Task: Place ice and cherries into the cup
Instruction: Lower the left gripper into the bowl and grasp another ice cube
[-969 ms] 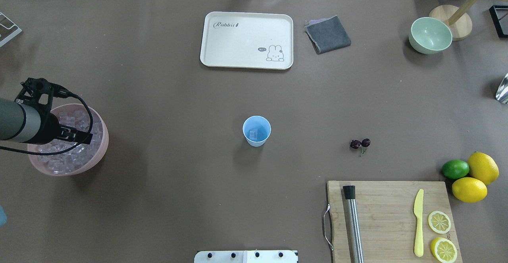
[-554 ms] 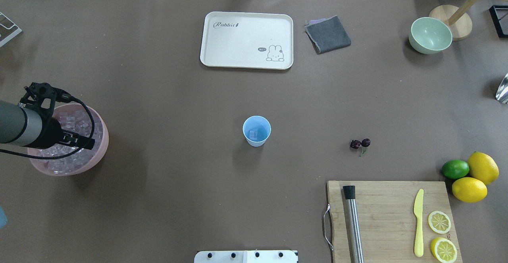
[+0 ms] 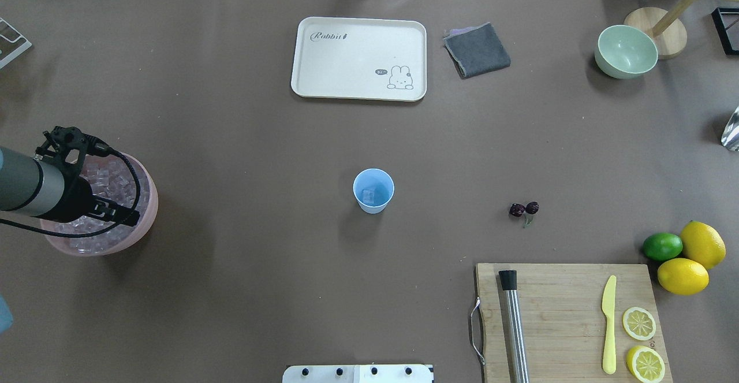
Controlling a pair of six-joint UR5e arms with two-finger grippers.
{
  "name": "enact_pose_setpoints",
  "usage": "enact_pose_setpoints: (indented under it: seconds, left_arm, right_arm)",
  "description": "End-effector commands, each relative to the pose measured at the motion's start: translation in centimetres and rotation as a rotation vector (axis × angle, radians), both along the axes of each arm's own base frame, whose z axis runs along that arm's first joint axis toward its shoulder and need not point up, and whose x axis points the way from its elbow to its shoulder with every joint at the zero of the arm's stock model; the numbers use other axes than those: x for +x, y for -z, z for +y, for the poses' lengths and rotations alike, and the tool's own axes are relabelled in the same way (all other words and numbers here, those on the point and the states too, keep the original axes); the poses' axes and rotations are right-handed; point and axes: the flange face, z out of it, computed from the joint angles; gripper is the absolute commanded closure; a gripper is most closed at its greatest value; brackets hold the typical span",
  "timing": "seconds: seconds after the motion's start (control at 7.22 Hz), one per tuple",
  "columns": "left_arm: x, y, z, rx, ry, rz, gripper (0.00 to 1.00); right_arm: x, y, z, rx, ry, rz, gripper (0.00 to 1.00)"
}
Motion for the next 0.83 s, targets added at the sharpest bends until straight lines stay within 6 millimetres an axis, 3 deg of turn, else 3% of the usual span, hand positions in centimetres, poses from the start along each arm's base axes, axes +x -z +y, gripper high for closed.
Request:
enact_pose_setpoints:
  seconds: [0.0, 0.42, 0.69]
  left_arm:
    - [-0.7, -0.2, 0.0, -0.031, -0.052, 0.035, 0.12]
    - [-1.5, -0.8, -2.2, -0.048, -0.017, 0.038, 0.13]
    - [-0.2, -1.0, -4.1, -0.051, -0.008, 0.036, 0.13]
  right_arm:
    - [0.0, 0.4, 0.0, 0.008, -0.002, 0.002, 0.0]
    - [0.1, 1.3, -0.5, 0.024, -0.004, 0.003, 0.0]
    - [0.1, 1.8, -1.0, 0.038, -0.003, 0.004, 0.0]
